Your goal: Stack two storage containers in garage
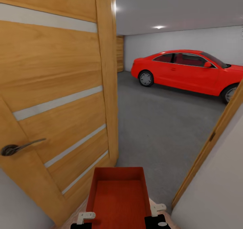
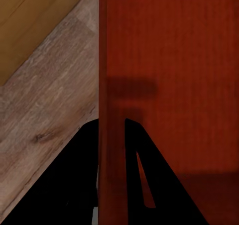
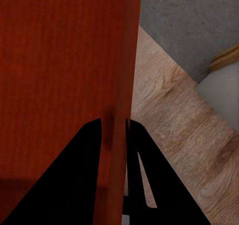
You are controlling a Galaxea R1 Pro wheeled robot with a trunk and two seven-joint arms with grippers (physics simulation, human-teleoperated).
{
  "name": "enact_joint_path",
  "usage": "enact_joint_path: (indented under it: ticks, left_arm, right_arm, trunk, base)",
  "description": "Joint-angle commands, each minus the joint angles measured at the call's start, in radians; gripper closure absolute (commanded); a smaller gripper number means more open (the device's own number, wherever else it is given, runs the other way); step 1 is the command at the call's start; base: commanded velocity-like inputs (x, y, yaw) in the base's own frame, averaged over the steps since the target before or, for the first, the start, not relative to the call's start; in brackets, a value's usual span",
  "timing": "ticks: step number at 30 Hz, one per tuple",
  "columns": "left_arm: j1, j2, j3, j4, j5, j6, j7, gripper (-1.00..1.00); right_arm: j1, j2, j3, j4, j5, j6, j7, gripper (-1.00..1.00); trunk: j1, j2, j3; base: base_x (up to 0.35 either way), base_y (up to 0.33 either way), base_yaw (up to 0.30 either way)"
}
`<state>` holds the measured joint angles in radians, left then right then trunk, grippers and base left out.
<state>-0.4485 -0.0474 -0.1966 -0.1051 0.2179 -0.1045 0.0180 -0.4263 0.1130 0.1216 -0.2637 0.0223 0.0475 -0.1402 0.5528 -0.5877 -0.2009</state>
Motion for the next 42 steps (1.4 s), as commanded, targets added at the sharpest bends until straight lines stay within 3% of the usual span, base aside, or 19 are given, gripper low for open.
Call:
enact_joint_path:
  ticks: [1, 15, 25, 42]
  left_arm:
    - [-0.001, -0.002, -0.044, -0.007, 0.005, -0.003, 0.000, 1.00]
    - [-0.001, -0.002, -0.044, -0.007, 0.005, -0.004, 0.000, 1.00]
    - [-0.001, -0.002, -0.045, -0.007, 0.005, -0.004, 0.000, 1.00]
    - [-0.001, -0.002, -0.044, -0.007, 0.005, -0.005, 0.000, 1.00]
  right_arm:
    - [0.000, 0.001, 0.018, 0.003, -0.015, 0.004, 0.000, 1.00]
    - [0.000, 0.001, 0.018, 0.004, -0.015, 0.004, 0.001, 1.00]
    - [0.000, 0.001, 0.018, 0.003, -0.015, 0.004, 0.001, 1.00]
    - [0.000, 0.001, 0.018, 0.003, -0.014, 0.003, 0.001, 1.00]
  trunk:
    - [0.001, -0.001, -0.002]
    - [0.001, -0.001, -0.002]
    - [0.001, -0.001, -0.002]
    - [0.001, -0.001, -0.002]
  base:
    - [0.231, 0.187, -0.139]
    - [0.104, 0.073, -0.120]
    - [0.021, 0.021, -0.251]
    - [0.148, 0.194, -0.232]
